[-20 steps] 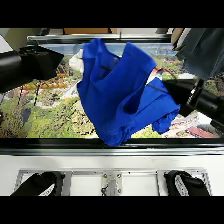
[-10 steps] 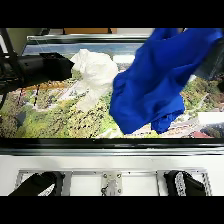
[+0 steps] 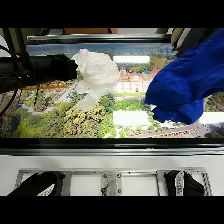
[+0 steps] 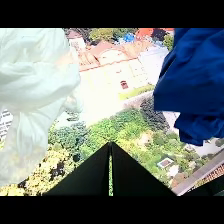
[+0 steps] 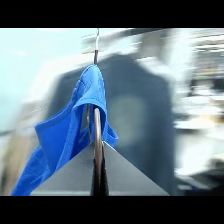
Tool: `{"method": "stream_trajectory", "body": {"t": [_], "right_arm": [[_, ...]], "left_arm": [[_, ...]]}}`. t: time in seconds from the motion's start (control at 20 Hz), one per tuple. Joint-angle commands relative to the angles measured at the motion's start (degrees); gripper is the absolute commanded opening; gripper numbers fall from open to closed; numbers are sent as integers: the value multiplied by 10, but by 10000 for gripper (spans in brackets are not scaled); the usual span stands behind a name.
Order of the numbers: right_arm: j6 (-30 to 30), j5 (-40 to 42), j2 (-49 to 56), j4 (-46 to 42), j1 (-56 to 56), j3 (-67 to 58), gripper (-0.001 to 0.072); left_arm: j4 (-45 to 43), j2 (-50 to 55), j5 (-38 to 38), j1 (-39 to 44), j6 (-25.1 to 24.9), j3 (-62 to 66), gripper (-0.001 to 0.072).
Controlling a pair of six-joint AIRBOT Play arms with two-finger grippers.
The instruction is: Fold the clothes and pants, and hang the long-sleeved shirts on hangers.
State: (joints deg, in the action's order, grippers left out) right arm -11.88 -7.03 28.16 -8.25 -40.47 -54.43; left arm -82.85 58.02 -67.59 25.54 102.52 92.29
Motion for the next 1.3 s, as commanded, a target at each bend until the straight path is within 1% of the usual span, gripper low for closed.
{"method": "stream_trajectory", "body": {"t": [0.0,0.1,0.2,0.35,0.5,0.75,1.05,1.15,1.25], "right_arm": [[33,135,26,-8,-3,-28,1],[60,147,58,-8,-3,-67,1],[100,161,91,-8,-3,-110,1],[134,178,125,-8,-3,-162,0],[137,193,147,-11,-3,-203,0],[137,193,174,-23,-3,-250,0],[137,193,175,-23,-3,-250,1],[137,206,175,-23,-3,-250,1],[136,207,175,-21,-18,-250,0]], "left_arm": [[-1,1,-7,-1,-8,0,10],[-1,1,-15,-1,-17,0,10],[-1,1,-19,-1,-18,0,10],[-1,1,-19,-1,-18,0,10],[-1,1,-19,-1,-18,0,10],[-1,1,-19,-1,-27,0,9],[-1,1,-20,-1,-28,0,10],[-1,1,-20,-1,-32,0,10],[-1,1,-19,-1,-33,0,9]]}}
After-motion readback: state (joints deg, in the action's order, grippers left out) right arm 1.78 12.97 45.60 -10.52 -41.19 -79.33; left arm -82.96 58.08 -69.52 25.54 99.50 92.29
